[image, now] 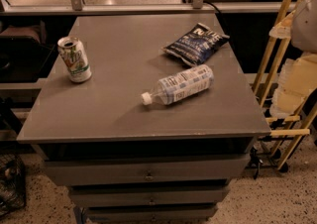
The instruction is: Move blue plastic bottle near 7up can
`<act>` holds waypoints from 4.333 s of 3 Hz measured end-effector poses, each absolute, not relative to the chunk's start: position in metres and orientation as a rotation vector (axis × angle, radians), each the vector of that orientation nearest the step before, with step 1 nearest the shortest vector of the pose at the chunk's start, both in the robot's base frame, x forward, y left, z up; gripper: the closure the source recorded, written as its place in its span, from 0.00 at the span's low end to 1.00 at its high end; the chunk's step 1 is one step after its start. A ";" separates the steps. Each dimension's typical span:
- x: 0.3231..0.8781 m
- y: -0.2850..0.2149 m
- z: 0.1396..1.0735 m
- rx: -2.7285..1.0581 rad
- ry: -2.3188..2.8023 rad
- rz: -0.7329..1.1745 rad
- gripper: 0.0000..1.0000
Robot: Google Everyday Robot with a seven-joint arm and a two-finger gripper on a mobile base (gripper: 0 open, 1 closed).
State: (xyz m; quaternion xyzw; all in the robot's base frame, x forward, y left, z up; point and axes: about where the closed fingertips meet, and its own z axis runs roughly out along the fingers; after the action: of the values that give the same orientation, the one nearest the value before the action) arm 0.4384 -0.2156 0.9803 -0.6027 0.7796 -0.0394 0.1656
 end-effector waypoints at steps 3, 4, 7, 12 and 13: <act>0.483 -0.192 0.961 -1.887 2.091 -0.029 0.00; 0.508 -0.182 0.943 -1.937 2.045 0.035 0.00; 0.574 -0.148 0.882 -2.108 1.883 0.213 0.00; 0.580 -0.106 0.855 -2.184 1.803 0.317 0.70; 0.579 -0.106 0.857 -2.180 1.812 0.313 0.93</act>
Offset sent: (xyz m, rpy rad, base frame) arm 0.0464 0.0205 -0.0173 0.0055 0.0402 0.1701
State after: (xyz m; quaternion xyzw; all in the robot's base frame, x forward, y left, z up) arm 0.5788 -0.1063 0.8571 -0.7565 0.6285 0.1087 0.1443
